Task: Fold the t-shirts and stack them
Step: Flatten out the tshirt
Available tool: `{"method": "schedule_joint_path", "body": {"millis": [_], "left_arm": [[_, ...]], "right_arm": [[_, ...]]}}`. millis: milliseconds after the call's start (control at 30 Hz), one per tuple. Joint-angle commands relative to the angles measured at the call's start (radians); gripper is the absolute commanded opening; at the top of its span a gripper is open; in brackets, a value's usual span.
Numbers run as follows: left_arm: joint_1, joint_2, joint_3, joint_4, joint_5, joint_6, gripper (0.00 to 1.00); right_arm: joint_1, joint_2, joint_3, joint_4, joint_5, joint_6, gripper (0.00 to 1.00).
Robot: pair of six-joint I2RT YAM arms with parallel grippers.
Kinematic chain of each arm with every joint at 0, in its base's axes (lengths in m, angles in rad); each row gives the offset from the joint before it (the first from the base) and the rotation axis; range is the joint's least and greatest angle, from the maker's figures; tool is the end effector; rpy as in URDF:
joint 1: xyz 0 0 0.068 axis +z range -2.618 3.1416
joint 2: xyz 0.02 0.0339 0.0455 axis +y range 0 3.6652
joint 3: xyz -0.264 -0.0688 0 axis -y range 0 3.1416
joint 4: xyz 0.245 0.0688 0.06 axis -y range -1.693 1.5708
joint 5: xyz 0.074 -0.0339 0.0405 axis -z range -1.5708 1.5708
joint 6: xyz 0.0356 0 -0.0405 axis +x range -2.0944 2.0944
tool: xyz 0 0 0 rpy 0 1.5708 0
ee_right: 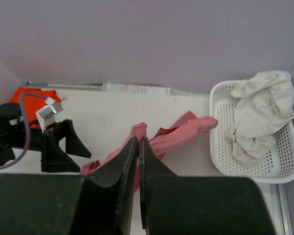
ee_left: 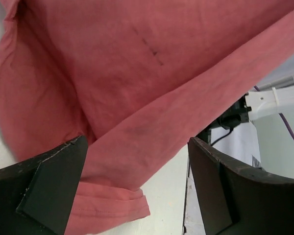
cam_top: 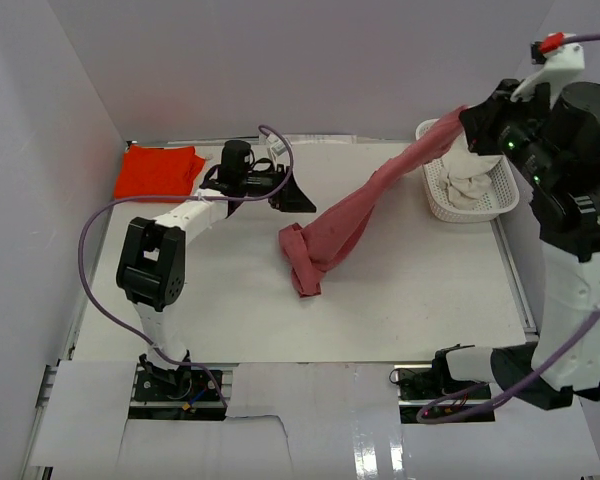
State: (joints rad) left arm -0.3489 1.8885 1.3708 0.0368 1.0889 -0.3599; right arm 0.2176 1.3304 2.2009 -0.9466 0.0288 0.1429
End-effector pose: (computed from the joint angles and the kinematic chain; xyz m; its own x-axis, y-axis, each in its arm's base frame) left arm 0.3889 -0.1750 0.2533 -0.7227 0.0892 -0.6854 0.6862 0.2120 -0.6959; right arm 0.1744 0.0375 0.5876 -0.1002 0.1236 -0.9873 -0.1753 0.9745 0.1398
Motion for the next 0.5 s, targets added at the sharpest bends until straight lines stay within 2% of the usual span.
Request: {"method": "schedule_joint_path", "body": {"millis": [0,67,267,467], "left_arm": [[-0.038,-0.019,0.059,0.058,0.138,0.071,0.94],[-0.082,-0.016,0.063,0.089,0.163,0.126,0.94],[-0.114,0.063,0.131,0.089,0.212,0.122,0.91],[-0.180,0.152,0.186,0.097,0.201,0.139,0.91]], "right_arm": [[-0.003,-0.092,0.020,0.048,0.008,0.026,0.08],[-0.003,-0.112,-0.022,0.048,-0.018,0.038,0.08],[-0.003,-0.141,-0.082,0.049,-0.067,0.040,0.08],[-0.003,-0.143,-0.099,0.045,-0.104,0.046,0.08]]}}
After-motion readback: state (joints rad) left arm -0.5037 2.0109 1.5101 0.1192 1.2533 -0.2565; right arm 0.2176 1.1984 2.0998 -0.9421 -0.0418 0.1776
